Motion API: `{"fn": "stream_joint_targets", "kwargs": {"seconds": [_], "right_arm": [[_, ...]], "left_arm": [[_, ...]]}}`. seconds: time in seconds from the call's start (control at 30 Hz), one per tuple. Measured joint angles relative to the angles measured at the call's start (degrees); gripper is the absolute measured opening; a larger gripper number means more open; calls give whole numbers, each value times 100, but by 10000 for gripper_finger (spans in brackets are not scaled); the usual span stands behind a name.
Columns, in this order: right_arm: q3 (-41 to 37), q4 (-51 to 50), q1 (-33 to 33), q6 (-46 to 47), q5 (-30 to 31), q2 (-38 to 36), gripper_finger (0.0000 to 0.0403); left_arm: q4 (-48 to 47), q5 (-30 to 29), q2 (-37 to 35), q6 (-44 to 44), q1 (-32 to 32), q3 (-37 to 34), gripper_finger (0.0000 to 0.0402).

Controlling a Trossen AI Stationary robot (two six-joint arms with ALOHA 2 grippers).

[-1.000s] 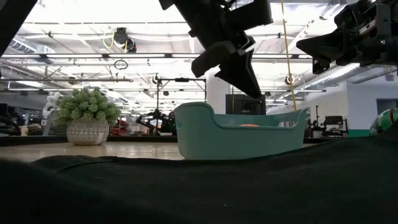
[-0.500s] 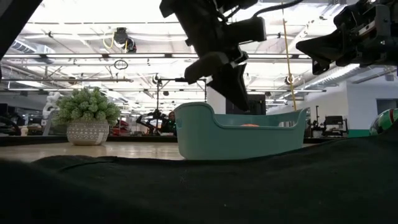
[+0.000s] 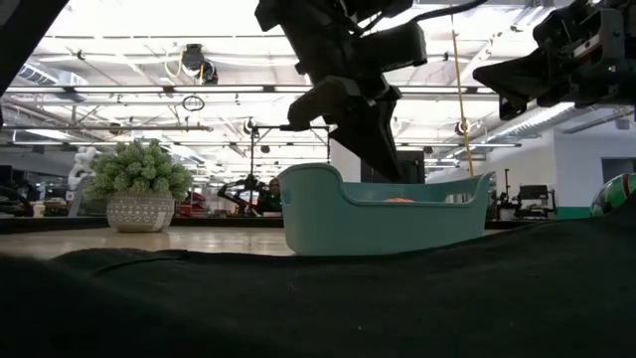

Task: Pick and placing Produce into tupperware
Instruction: Adjust the blue bin

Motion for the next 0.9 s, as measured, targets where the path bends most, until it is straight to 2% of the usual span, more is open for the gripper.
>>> {"fn": "stream_joint_targets", "kwargs": {"seconds": [0.53, 0.7, 0.9], "right_arm": [[2, -21, 0, -1, 2, 26, 0], [2, -21, 0, 0, 2, 26, 0], [0, -21, 0, 10, 2, 26, 0]], "left_arm": [[71, -15, 117, 173, -25, -4, 0], [48, 251, 117, 219, -47, -4, 0], [76, 261, 117, 333, -115, -4, 0]]}}
